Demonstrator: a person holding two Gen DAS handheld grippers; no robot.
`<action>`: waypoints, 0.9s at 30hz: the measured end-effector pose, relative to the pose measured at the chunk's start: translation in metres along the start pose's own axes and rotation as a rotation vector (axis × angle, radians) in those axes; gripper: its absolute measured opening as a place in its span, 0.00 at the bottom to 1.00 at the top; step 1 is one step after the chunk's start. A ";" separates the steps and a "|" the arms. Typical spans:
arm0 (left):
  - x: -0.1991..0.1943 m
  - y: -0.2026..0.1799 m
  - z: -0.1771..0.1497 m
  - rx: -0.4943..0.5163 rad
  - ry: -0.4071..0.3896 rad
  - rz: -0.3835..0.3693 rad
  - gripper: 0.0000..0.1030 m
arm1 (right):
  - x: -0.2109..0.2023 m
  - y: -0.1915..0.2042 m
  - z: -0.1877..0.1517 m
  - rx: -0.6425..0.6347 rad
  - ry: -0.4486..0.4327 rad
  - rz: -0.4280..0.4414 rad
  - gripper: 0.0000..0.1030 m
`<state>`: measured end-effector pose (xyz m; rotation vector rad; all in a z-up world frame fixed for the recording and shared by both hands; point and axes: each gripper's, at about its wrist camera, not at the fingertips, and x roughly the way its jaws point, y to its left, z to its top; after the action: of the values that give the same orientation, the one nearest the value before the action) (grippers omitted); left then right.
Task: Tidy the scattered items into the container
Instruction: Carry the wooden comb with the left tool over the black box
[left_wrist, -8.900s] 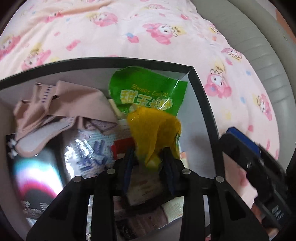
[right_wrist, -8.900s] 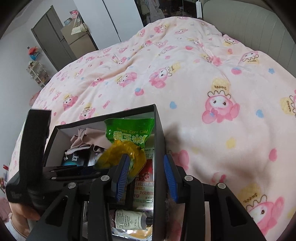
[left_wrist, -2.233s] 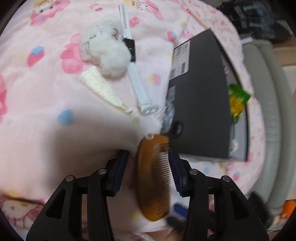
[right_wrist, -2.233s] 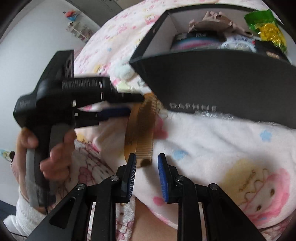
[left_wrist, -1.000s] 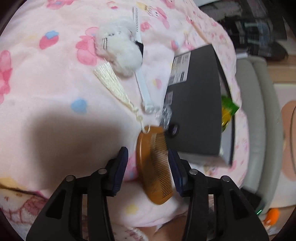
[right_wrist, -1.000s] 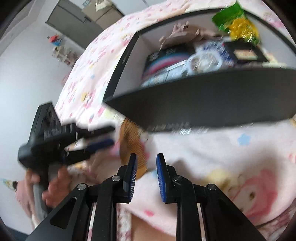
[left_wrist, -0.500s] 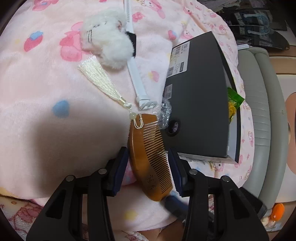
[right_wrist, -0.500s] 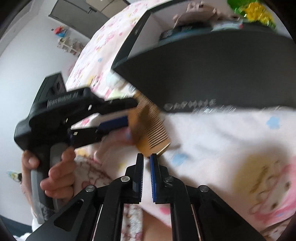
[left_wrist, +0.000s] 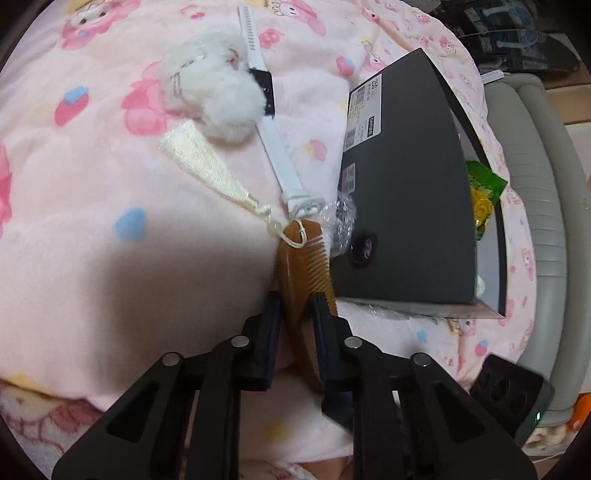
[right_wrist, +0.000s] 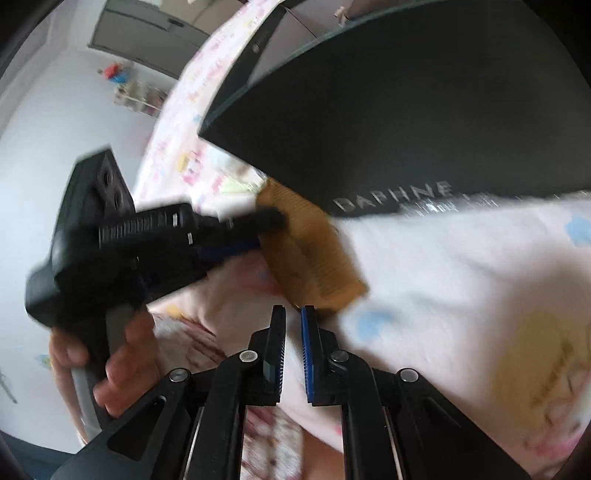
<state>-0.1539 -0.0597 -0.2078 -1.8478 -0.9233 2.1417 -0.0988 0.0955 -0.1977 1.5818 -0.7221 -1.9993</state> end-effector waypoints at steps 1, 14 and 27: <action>-0.002 0.000 -0.003 0.000 0.004 -0.005 0.15 | -0.003 0.001 0.001 0.003 -0.023 0.006 0.06; -0.055 -0.004 -0.014 0.097 -0.058 0.085 0.42 | -0.045 -0.020 -0.014 -0.004 -0.036 -0.088 0.06; -0.039 0.011 -0.004 0.129 -0.025 0.094 0.18 | -0.023 -0.043 0.021 -0.097 -0.062 -0.164 0.09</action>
<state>-0.1389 -0.0867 -0.1811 -1.8403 -0.6983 2.2258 -0.1162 0.1447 -0.2062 1.5730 -0.5236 -2.1741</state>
